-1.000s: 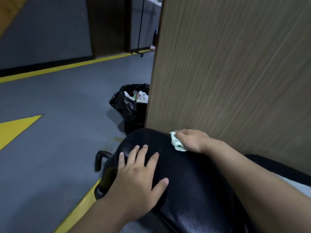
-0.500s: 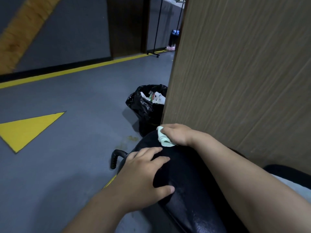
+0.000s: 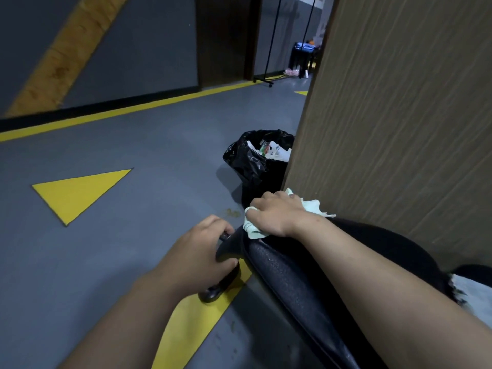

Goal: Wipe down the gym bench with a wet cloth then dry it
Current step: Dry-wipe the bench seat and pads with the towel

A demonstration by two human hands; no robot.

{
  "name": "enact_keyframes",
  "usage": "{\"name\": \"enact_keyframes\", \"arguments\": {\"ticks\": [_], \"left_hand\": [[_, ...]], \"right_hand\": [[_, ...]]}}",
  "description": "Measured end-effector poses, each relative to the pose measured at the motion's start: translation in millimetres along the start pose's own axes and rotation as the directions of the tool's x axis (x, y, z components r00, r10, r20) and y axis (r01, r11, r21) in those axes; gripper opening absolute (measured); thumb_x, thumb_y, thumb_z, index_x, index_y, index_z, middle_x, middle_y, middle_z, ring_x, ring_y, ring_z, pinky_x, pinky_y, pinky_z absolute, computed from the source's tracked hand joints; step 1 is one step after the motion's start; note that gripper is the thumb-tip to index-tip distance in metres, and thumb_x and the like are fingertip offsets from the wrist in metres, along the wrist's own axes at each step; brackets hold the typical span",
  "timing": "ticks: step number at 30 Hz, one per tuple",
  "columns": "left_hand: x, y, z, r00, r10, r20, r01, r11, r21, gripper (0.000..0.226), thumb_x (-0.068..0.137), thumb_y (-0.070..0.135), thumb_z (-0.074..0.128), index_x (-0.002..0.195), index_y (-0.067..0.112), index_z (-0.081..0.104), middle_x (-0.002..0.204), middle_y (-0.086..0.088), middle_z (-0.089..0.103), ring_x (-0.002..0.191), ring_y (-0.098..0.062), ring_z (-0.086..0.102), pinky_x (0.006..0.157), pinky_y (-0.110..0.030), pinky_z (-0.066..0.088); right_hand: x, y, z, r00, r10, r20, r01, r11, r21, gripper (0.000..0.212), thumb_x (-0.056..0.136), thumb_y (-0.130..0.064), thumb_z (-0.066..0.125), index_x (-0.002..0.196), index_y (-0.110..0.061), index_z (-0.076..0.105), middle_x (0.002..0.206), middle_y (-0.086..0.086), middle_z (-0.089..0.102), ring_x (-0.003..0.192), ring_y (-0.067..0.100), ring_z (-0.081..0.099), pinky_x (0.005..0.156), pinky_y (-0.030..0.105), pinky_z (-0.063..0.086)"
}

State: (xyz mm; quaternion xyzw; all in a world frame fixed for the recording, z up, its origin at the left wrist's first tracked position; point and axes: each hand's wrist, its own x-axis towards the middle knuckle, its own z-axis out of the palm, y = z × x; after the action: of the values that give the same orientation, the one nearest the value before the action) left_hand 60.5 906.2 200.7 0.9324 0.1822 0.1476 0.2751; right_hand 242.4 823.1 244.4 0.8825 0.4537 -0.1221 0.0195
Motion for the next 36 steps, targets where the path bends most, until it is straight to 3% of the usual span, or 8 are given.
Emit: {"name": "enact_keyframes", "arguments": {"ticks": [6, 11, 13, 17, 21, 27, 32, 36], "left_hand": [[0.1, -12.0, 4.4, 0.998, -0.046, 0.030, 0.046, 0.999, 0.007, 0.063, 0.077, 0.036, 0.073, 0.133, 0.026, 0.048, 0.127, 0.011, 0.050, 0.114, -0.013, 0.051, 0.090, -0.029, 0.045], [0.8, -4.3, 7.6, 0.999, -0.009, 0.054, 0.010, 1.000, -0.023, 0.069, 0.081, 0.023, 0.065, 0.144, 0.021, 0.040, 0.140, 0.005, 0.046, 0.127, -0.016, 0.046, 0.101, -0.031, 0.043], [2.8, 0.5, 8.0, 0.997, -0.009, 0.071, 0.012, 0.999, -0.053, 0.068, 0.082, 0.018, 0.061, 0.146, 0.021, 0.038, 0.141, 0.004, 0.044, 0.127, -0.017, 0.046, 0.101, -0.031, 0.042], [9.3, 12.6, 11.1, 0.996, -0.021, 0.092, 0.030, 0.995, -0.097, 0.065, 0.086, 0.019, 0.057, 0.147, 0.024, 0.036, 0.145, 0.005, 0.040, 0.128, -0.017, 0.045, 0.102, -0.029, 0.038], [13.8, 27.2, 19.2, 0.997, 0.020, 0.069, -0.011, 0.990, -0.139, 0.058, 0.090, 0.013, 0.051, 0.146, 0.023, 0.038, 0.144, 0.009, 0.037, 0.130, -0.015, 0.040, 0.106, -0.030, 0.035], [19.5, 54.5, 31.6, 0.990, 0.142, 0.018, -0.140, 0.985, -0.101, 0.050, 0.093, 0.008, 0.046, 0.141, 0.020, 0.046, 0.143, 0.006, 0.041, 0.134, -0.016, 0.033, 0.113, -0.036, 0.029], [18.3, 71.7, 45.1, 0.976, 0.215, 0.036, -0.213, 0.976, -0.052, 0.046, 0.093, 0.006, 0.045, 0.136, 0.021, 0.053, 0.141, 0.006, 0.045, 0.138, -0.017, 0.030, 0.118, -0.048, 0.021], [14.5, 90.6, 51.7, 0.968, 0.245, 0.056, -0.244, 0.970, -0.022, 0.043, 0.095, 0.009, 0.045, 0.135, 0.022, 0.054, 0.145, 0.008, 0.043, 0.143, -0.013, 0.021, 0.121, -0.054, 0.008]], "right_hand": [[-38.8, -24.4, 23.6, 0.999, -0.018, -0.038, 0.015, 0.997, -0.077, 0.073, 0.093, -0.064, 0.030, 0.156, -0.032, 0.013, 0.166, 0.004, 0.003, 0.151, 0.032, -0.007, 0.119, 0.055, -0.003], [-76.9, -29.5, 40.6, 0.985, 0.070, -0.158, -0.094, 0.984, -0.151, 0.090, 0.095, -0.065, 0.029, 0.155, -0.016, -0.016, 0.164, 0.007, -0.019, 0.151, 0.032, -0.013, 0.121, 0.053, -0.001], [-94.2, -29.4, 54.6, 0.969, 0.087, -0.232, -0.128, 0.977, -0.171, 0.096, 0.094, -0.065, 0.034, 0.155, -0.009, -0.014, 0.164, 0.011, -0.014, 0.151, 0.034, -0.007, 0.121, 0.054, 0.004], [-130.8, -22.4, 78.1, 0.901, 0.106, -0.420, -0.172, 0.978, -0.122, 0.103, 0.072, -0.059, 0.070, 0.149, 0.000, 0.035, 0.155, 0.018, 0.036, 0.141, 0.038, 0.037, 0.110, 0.059, 0.035], [-159.7, -13.0, 87.0, 0.875, 0.178, -0.451, -0.248, 0.963, -0.100, 0.105, 0.065, -0.059, 0.077, 0.144, 0.001, 0.043, 0.150, 0.017, 0.044, 0.137, 0.038, 0.044, 0.107, 0.058, 0.040], [-197.8, 5.7, 94.7, 0.863, 0.256, -0.436, -0.310, 0.949, -0.056, 0.105, 0.072, -0.068, 0.063, 0.148, -0.001, 0.037, 0.155, 0.013, 0.038, 0.142, 0.031, 0.038, 0.113, 0.051, 0.034], [-225.6, 26.2, 89.9, 0.884, 0.271, -0.380, -0.269, 0.961, 0.060, 0.105, 0.076, -0.080, 0.022, 0.158, -0.016, 0.007, 0.166, 0.003, -0.001, 0.152, 0.020, -0.002, 0.122, 0.039, -0.001], [-246.3, 36.4, 91.0, 0.862, 0.355, -0.363, -0.329, 0.935, 0.134, 0.105, 0.075, -0.087, 0.019, 0.158, -0.026, -0.001, 0.164, 0.003, -0.016, 0.149, 0.020, -0.022, 0.120, 0.038, -0.012]]}}
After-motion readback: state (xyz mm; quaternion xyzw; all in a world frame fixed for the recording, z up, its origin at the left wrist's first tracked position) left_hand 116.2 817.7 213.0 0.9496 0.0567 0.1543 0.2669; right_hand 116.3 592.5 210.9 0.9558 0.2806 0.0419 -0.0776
